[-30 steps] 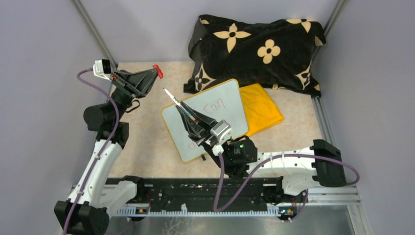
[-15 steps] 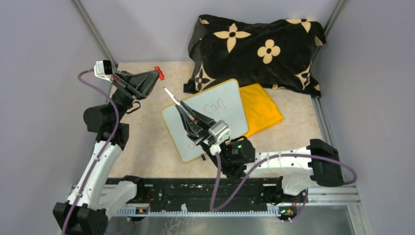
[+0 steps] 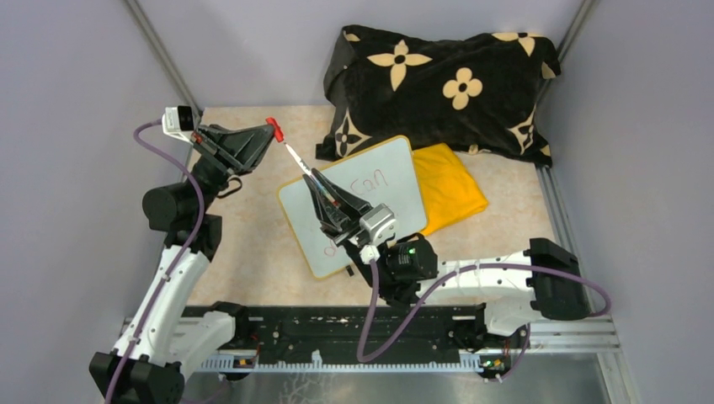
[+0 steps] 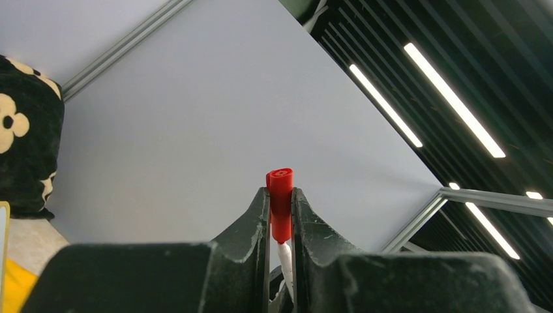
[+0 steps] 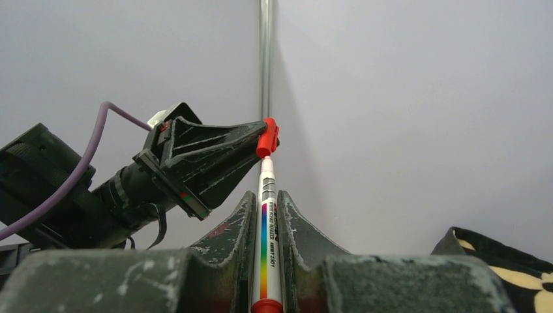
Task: Write a sentence on the whiteboard
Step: Close the whiteboard marker at the center of the board.
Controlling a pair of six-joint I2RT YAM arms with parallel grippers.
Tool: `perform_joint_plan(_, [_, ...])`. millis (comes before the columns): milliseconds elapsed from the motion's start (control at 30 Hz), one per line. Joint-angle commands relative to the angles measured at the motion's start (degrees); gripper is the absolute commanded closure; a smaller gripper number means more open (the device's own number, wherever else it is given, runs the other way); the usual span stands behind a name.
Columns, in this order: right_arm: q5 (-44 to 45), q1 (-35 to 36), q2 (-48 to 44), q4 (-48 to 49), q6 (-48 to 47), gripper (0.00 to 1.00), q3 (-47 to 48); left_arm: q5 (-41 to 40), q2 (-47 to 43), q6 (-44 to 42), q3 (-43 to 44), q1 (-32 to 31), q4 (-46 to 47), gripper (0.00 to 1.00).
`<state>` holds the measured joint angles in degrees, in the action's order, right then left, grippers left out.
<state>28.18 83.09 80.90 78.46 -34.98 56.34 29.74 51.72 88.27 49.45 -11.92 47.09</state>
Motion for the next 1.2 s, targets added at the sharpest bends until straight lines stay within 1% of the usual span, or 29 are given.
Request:
perform_joint_plan(0, [0.4, 0.5, 0.4, 2.6, -0.3, 1.00, 2.6, 0.8, -1.0, -0.8, -0.8, -0.5, 0.1, 1.00])
perform_joint_plan(500, [0.5, 0.5, 0.3, 1.6, 0.4, 1.00, 2.6, 0.4, -1.2, -1.0, -1.0, -0.8, -0.1, 1.00])
perform_joint_plan(1167, [1.1, 0.5, 1.2, 2.6, -0.3, 1.00, 3.2, 0.6, -1.4, -1.4, -1.0, -1.7, -0.5, 1.00])
